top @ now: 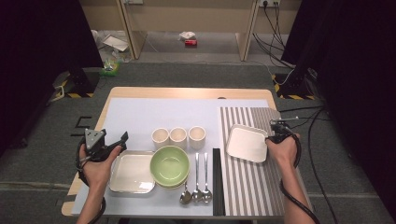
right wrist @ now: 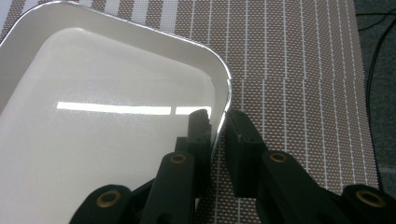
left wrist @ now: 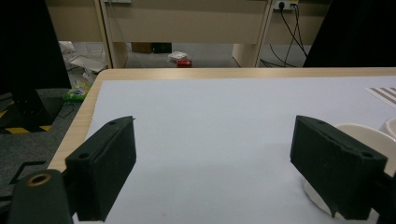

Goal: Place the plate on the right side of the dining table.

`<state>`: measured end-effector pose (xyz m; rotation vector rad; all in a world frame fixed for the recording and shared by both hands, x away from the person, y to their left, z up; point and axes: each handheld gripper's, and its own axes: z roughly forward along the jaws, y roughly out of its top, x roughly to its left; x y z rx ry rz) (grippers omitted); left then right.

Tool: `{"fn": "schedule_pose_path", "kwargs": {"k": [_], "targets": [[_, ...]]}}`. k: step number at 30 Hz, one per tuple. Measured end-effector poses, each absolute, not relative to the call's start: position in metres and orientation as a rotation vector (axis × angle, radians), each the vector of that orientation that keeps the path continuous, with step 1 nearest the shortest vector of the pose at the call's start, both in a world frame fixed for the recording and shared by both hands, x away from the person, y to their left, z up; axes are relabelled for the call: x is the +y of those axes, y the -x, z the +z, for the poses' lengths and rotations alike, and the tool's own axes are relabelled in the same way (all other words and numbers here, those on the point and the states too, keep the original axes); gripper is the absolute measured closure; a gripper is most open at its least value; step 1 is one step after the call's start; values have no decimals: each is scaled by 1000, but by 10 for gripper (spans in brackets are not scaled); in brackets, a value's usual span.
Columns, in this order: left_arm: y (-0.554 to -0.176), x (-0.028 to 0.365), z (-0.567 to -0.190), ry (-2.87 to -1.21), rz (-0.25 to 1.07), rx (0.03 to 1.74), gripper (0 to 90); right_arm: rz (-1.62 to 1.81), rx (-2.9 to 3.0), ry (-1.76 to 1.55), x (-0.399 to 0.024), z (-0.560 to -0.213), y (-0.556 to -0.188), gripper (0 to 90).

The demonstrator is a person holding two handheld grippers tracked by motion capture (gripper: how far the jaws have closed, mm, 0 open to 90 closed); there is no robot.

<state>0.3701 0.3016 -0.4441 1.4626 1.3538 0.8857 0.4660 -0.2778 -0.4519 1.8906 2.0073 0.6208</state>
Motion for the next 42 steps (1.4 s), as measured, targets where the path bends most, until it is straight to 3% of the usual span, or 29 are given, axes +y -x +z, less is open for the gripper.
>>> {"fn": "schedule_pose_path", "kwargs": {"k": [42], "targets": [[-371,301,-445,-1463,884,1357,135,559,1985,-1966,-302,-454,-454,849]]}}
